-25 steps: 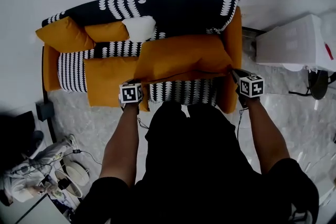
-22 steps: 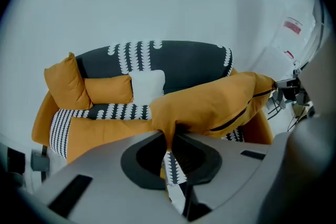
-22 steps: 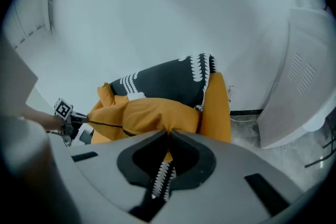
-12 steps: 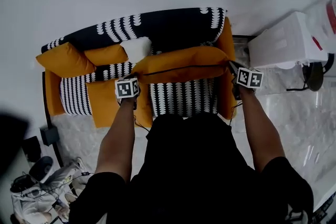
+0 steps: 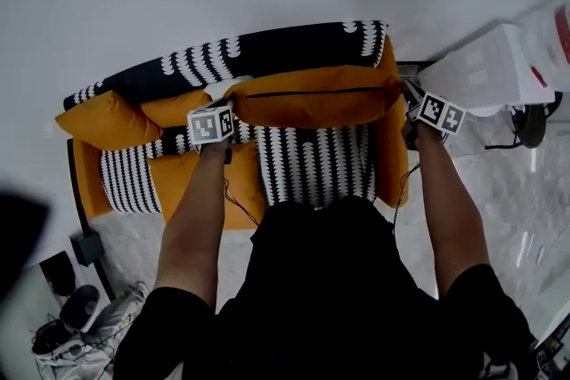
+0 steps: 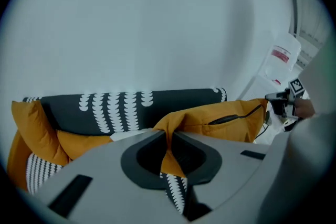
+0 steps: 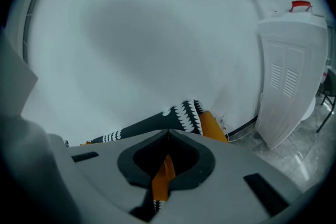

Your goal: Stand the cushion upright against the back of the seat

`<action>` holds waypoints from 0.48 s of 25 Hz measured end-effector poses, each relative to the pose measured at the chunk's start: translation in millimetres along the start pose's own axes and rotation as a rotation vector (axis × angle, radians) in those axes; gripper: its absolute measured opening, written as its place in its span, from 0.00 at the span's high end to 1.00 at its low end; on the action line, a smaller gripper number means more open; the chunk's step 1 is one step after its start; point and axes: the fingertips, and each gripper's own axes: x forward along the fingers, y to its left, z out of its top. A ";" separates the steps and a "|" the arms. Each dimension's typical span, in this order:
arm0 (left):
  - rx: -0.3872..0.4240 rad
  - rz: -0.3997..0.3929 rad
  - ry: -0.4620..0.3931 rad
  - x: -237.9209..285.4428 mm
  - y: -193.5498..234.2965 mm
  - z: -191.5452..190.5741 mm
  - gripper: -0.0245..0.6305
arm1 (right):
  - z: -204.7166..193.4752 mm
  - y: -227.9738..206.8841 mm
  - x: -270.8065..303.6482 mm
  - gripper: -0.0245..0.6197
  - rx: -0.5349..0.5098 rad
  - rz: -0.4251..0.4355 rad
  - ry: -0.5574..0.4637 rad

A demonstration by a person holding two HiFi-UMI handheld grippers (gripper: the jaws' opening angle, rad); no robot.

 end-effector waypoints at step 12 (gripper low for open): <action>-0.133 -0.069 0.035 76.1 30.8 40.4 0.90 | 16.9 -9.2 76.0 0.90 -0.104 -0.129 0.086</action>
